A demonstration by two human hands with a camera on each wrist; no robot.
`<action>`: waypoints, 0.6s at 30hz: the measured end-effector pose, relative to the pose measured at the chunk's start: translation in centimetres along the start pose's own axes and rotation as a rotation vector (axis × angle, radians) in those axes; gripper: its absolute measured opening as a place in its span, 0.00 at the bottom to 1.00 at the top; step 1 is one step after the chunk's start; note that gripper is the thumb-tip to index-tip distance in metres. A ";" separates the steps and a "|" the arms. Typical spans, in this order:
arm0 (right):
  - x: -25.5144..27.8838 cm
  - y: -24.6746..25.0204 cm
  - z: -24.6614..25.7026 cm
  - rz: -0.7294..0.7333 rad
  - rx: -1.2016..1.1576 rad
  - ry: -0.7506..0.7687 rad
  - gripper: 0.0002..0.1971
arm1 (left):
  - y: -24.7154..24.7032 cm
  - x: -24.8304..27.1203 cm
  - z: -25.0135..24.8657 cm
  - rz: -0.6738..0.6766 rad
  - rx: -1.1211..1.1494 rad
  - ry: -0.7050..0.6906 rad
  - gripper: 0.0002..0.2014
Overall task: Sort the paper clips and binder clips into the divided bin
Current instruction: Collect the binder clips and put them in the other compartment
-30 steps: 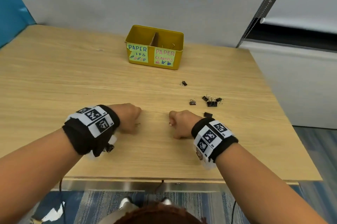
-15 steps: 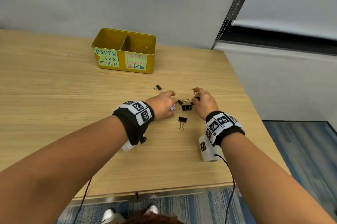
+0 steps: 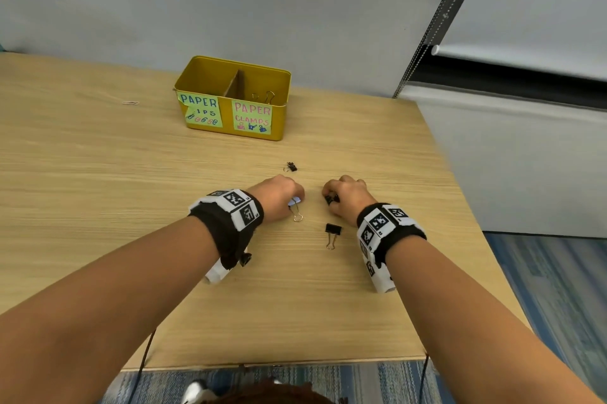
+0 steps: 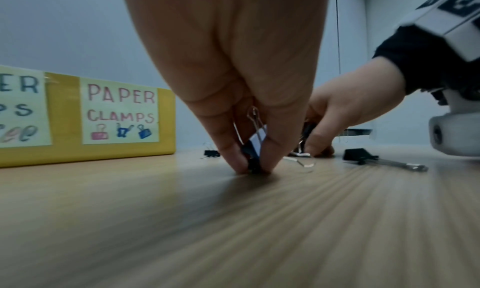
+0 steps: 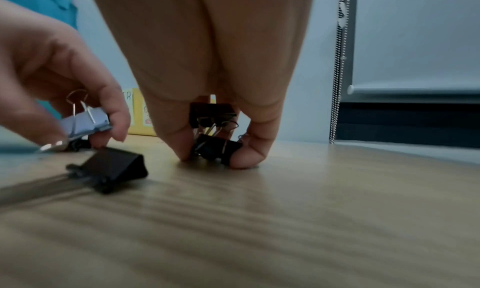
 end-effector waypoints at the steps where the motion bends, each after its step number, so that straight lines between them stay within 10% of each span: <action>1: 0.0 0.1 0.1 -0.001 -0.002 0.002 0.19 | 0.3 0.1 0.4 -0.018 0.013 0.014 0.19; 9: -0.1 1.0 0.6 -0.072 -0.153 -0.011 0.15 | 5.2 -2.1 2.2 -0.234 0.069 0.054 0.22; 18: -1.2 1.3 0.6 -0.082 -0.269 -0.046 0.13 | 3.0 -5.0 1.8 0.010 -0.140 0.039 0.23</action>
Point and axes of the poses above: each hand's wrist, its own x-axis away from the middle knuckle, its own y-axis out of the back of the hand, z = x × y, the point moved 5 cm from there along -x, towards the middle knuckle, and after that the axes turned 5 degrees about z, right-handed, at the moved point
